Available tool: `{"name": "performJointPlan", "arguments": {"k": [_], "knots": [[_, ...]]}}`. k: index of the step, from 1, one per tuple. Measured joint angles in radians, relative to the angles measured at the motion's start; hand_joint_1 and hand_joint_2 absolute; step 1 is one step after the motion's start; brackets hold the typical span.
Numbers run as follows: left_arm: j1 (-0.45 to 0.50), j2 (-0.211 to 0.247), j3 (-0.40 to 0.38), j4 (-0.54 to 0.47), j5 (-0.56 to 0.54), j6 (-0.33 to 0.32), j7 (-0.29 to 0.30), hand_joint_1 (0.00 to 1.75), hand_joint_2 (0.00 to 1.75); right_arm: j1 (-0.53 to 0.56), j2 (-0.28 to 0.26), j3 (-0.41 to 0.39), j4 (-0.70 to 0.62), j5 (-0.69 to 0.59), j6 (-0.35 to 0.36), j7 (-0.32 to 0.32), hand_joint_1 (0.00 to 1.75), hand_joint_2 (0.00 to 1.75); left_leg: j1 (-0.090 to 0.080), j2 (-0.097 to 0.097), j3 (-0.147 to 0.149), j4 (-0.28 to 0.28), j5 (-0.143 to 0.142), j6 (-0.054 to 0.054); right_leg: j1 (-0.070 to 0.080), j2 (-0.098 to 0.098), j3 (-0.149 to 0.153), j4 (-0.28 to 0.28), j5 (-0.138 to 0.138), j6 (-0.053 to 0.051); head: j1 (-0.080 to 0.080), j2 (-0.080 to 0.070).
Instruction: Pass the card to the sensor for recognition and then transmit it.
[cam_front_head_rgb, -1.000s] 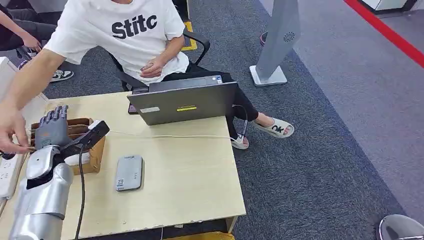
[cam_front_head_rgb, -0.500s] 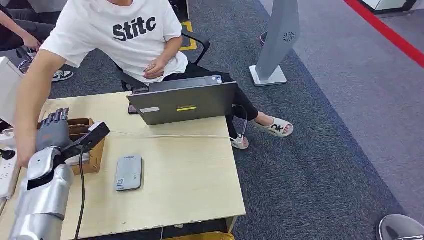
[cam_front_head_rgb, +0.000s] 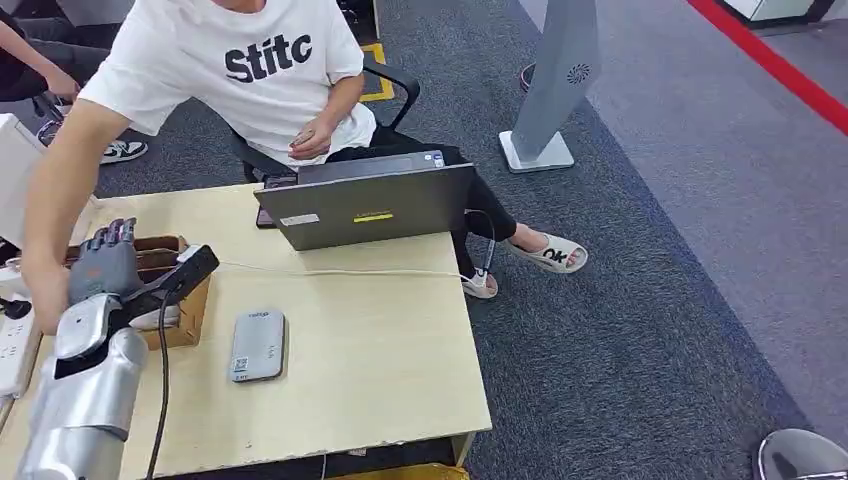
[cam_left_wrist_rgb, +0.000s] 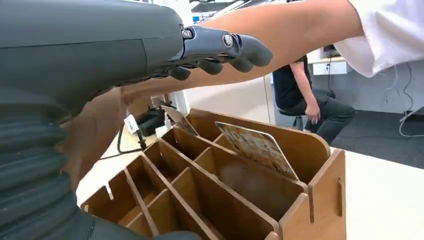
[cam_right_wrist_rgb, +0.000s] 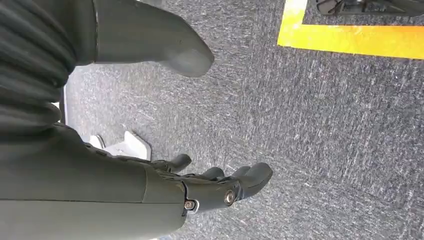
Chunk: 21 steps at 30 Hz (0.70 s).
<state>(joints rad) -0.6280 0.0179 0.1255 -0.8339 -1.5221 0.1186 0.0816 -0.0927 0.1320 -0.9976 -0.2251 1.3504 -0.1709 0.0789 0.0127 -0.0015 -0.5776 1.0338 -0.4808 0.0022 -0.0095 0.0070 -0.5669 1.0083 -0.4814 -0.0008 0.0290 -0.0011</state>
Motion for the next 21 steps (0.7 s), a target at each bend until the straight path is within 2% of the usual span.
{"name": "performJointPlan", "arguments": {"k": [12, 21], "knots": [[-0.021, 0.010, -0.040, 0.016, 0.000, -0.005, 0.057, 0.00, 1.75, 0.000, 0.000, -0.003, 0.000, 0.010, -0.002, 0.003, 0.00, 1.75, 0.000, 0.000, 0.000, 0.000, 0.000, 0.000, 0.000, 0.000, 0.000, 0.000, 0.000, 0.000, 0.000, 0.000], [-0.023, 0.010, -0.058, 0.017, 0.000, -0.008, 0.058, 0.00, 1.75, 0.000, 0.000, -0.007, 0.000, 0.010, -0.002, 0.002, 0.00, 1.75, 0.000, 0.000, 0.000, 0.000, 0.000, 0.000, 0.000, 0.000, 0.000, 0.000, 0.000, 0.000, 0.000, 0.000]]}}
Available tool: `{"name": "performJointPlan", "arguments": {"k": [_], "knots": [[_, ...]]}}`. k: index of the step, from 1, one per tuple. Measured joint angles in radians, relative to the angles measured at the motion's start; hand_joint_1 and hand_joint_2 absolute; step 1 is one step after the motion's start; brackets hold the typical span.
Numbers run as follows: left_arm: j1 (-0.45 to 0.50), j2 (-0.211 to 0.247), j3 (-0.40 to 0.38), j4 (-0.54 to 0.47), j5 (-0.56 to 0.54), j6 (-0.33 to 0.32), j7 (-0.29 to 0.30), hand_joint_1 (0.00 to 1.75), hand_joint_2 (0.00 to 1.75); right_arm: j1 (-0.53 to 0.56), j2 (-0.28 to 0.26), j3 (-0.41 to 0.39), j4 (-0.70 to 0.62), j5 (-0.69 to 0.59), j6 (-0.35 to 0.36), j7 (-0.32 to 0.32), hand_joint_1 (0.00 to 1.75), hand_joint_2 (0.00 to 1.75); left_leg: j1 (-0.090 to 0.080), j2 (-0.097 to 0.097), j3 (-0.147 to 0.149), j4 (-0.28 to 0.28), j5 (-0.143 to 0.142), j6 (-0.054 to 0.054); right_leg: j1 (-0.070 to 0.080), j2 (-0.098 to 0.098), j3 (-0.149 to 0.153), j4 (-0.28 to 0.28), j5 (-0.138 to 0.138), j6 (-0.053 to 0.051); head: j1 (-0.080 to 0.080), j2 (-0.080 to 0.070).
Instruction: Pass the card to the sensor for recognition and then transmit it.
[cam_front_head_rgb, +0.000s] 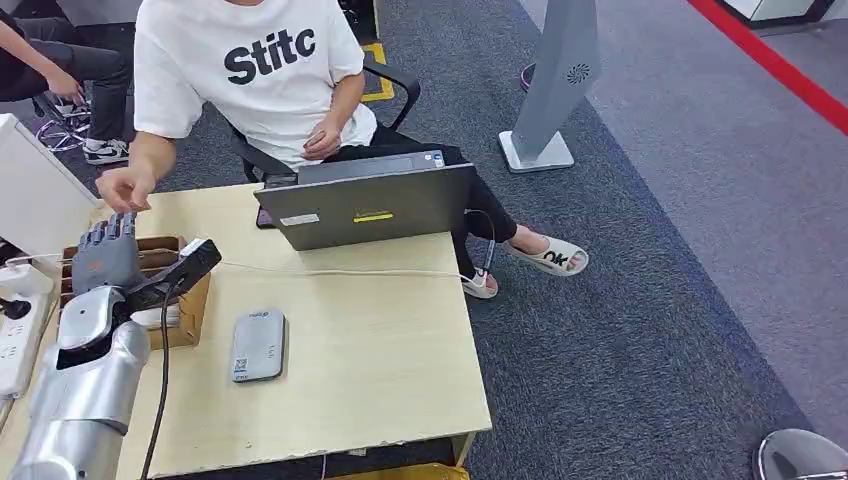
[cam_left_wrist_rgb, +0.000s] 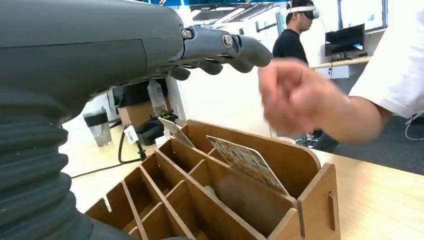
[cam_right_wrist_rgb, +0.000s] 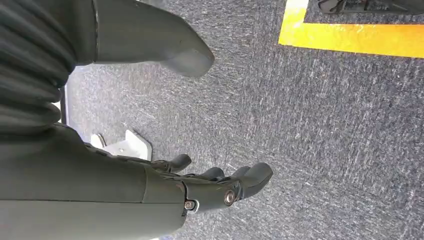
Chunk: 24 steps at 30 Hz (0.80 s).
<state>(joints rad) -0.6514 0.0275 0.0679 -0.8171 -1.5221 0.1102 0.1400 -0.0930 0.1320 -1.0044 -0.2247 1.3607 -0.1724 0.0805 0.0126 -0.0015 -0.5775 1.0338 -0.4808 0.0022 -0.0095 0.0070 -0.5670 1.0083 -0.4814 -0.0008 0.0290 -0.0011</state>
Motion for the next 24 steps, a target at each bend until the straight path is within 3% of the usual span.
{"name": "performJointPlan", "arguments": {"k": [21, 22, 23, 24], "knots": [[-0.038, 0.019, -0.015, 0.033, 0.000, -0.018, 0.003, 0.00, 1.75, 0.000, 0.000, -0.004, 0.000, 0.011, 0.003, 0.000, 0.00, 1.75, 0.000, 0.000, 0.000, 0.000, 0.000, 0.000, 0.000, 0.000, 0.000, 0.000, 0.000, 0.000, 0.000, 0.000], [-0.038, 0.021, -0.016, 0.033, 0.000, -0.018, 0.003, 0.14, 1.75, 0.000, 0.000, -0.004, 0.000, 0.011, 0.003, 0.000, 0.00, 1.75, 0.000, 0.000, 0.000, 0.000, 0.000, 0.000, 0.000, 0.000, 0.000, 0.000, 0.000, 0.000, 0.000, 0.000], [-0.038, 0.021, -0.016, 0.034, 0.000, -0.018, 0.003, 1.29, 1.75, 0.000, 0.000, -0.004, 0.000, 0.011, 0.003, 0.000, 0.00, 1.75, 0.000, 0.000, 0.000, 0.000, 0.000, 0.000, 0.000, 0.000, 0.000, 0.000, 0.000, 0.000, 0.000, 0.000], [-0.038, 0.022, -0.015, 0.035, 0.000, -0.019, 0.003, 1.64, 1.75, 0.000, 0.000, -0.004, 0.000, 0.011, 0.003, 0.000, 0.00, 1.75, 0.000, 0.000, 0.000, 0.000, 0.000, 0.000, 0.000, 0.000, 0.000, 0.000, 0.000, 0.000, 0.000, 0.000]]}}
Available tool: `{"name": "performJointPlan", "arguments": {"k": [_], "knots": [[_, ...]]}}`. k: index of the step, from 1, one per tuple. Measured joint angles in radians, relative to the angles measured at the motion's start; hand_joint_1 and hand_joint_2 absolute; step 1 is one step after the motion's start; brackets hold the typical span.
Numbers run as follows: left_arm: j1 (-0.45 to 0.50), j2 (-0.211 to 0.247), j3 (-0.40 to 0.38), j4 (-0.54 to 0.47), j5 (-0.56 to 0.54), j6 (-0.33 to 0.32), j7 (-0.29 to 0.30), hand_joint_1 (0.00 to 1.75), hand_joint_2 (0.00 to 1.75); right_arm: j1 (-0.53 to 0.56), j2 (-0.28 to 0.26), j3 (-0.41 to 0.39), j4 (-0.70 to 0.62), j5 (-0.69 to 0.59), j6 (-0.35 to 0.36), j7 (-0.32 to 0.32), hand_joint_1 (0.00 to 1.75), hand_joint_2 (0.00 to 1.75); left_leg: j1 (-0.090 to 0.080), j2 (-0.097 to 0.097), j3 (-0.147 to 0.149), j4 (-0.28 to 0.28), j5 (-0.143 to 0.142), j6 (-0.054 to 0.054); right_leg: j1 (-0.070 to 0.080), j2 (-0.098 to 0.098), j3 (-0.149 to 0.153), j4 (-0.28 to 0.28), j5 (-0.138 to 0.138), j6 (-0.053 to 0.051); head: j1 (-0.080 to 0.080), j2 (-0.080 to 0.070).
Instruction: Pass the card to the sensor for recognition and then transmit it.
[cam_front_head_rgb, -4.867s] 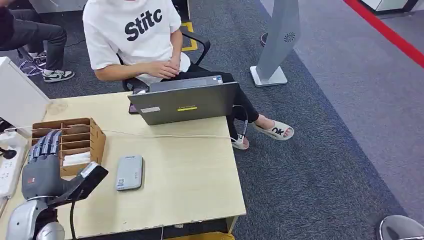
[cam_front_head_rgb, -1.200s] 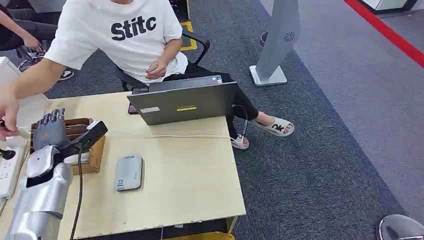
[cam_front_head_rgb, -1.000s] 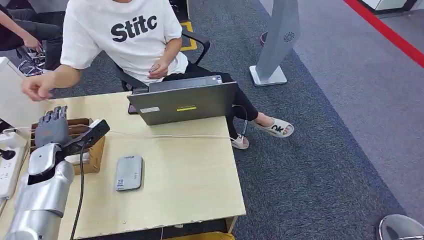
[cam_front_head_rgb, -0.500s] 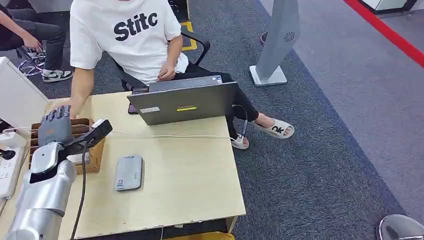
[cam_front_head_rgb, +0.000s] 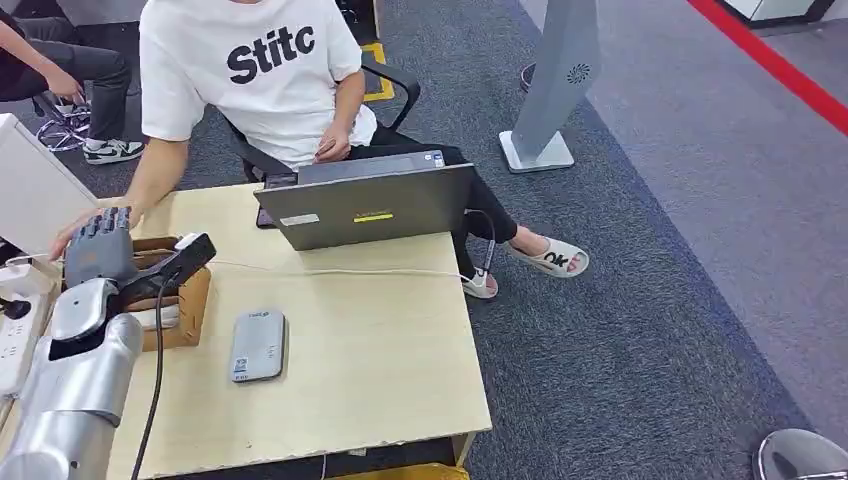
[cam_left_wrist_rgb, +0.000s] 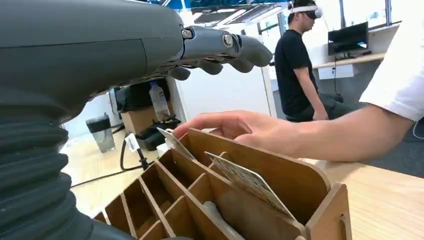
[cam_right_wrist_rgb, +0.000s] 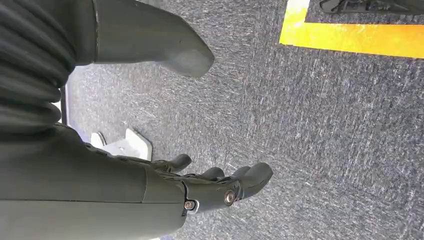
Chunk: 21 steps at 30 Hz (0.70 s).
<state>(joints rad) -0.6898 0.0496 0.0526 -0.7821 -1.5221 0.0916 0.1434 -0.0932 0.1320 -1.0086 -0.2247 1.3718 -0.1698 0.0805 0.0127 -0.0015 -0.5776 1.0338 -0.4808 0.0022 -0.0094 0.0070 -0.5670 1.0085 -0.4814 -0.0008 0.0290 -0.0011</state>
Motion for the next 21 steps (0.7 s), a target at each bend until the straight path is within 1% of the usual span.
{"name": "performJointPlan", "arguments": {"k": [1, 10, 21], "knots": [[0.000, 0.000, 0.000, 0.001, 0.000, 0.000, 0.000, 1.75, 1.75, 0.000, 0.000, 0.000, 0.000, 0.000, 0.000, 0.000, 0.00, 1.75, 0.000, 0.000, 0.000, 0.000, 0.000, 0.000, 0.000, 0.000, 0.000, 0.000, 0.000, 0.000, 0.000, 0.000], [0.000, 0.006, 0.000, 0.019, 0.000, -0.011, -0.005, 1.75, 1.75, 0.000, 0.000, -0.001, 0.000, 0.003, -0.001, 0.000, 0.00, 1.75, 0.000, 0.000, 0.000, 0.000, 0.000, 0.000, 0.000, 0.000, 0.000, 0.000, 0.000, 0.000, 0.000, 0.000], [-0.002, 0.021, 0.000, 0.042, 0.000, 0.002, -0.006, 1.75, 1.75, 0.000, 0.000, -0.002, 0.000, 0.009, -0.001, -0.002, 0.00, 1.75, 0.000, 0.000, 0.000, 0.000, 0.000, 0.000, 0.000, 0.000, 0.000, 0.000, 0.000, 0.000, 0.000, 0.000]]}}
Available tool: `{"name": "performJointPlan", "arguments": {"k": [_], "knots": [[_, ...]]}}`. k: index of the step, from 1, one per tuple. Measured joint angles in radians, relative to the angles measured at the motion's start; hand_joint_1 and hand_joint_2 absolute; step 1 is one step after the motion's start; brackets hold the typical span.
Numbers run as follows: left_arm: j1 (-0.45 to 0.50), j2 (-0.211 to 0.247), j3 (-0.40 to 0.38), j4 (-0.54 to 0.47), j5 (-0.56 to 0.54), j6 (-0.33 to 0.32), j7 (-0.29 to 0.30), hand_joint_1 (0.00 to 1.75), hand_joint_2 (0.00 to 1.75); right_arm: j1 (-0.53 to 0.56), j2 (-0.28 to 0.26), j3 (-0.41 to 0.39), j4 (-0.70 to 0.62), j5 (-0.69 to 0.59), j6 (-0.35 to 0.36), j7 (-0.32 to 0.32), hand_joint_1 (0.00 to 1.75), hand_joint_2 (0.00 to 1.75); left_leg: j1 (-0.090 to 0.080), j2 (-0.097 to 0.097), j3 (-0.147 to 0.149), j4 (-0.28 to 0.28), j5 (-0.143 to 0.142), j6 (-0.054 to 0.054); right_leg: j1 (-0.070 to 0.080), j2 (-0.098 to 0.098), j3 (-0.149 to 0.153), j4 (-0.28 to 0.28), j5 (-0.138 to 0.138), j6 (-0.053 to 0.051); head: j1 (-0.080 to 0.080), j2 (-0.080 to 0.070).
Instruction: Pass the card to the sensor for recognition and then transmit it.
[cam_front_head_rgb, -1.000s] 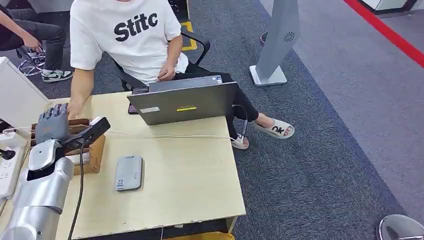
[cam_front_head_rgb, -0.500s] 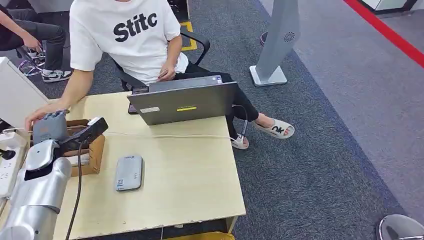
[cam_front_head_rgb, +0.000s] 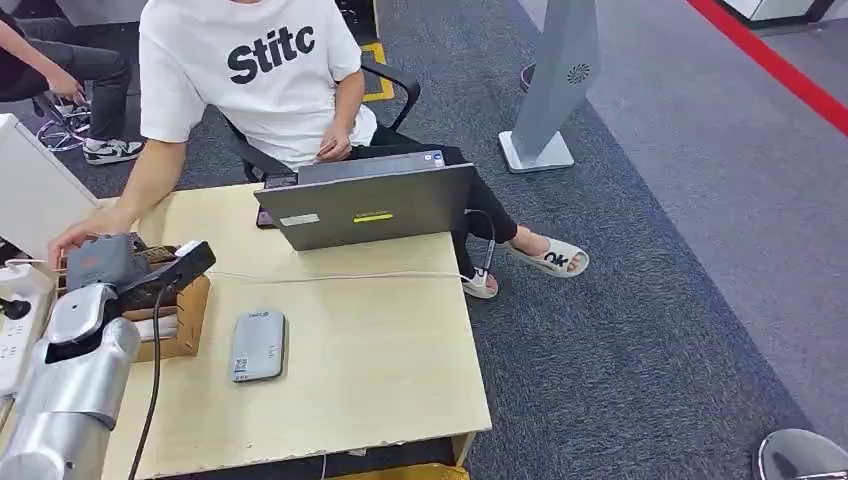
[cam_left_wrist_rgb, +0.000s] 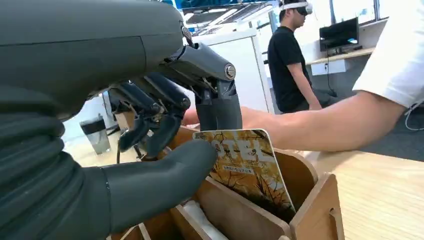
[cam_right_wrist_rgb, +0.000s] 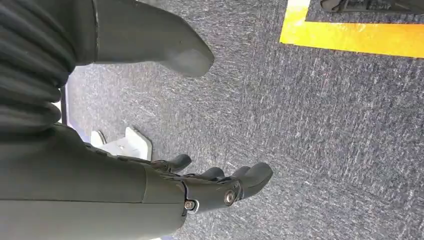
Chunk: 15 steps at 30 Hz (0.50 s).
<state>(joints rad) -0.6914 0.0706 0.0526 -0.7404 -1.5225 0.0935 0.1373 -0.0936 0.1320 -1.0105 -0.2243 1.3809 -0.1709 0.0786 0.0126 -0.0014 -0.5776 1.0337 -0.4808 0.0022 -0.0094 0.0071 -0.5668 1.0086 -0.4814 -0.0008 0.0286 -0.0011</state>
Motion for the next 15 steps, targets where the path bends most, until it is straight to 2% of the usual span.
{"name": "performJointPlan", "arguments": {"k": [15], "knots": [[-0.004, 0.007, 0.000, 0.029, 0.000, 0.043, -0.008, 1.75, 1.75, 0.000, 0.000, -0.006, 0.000, 0.011, -0.002, 0.000, 0.00, 1.75, 0.000, 0.000, 0.000, 0.000, 0.000, 0.000, 0.000, 0.000, 0.000, 0.000, 0.000, 0.000, 0.000, 0.000]]}}
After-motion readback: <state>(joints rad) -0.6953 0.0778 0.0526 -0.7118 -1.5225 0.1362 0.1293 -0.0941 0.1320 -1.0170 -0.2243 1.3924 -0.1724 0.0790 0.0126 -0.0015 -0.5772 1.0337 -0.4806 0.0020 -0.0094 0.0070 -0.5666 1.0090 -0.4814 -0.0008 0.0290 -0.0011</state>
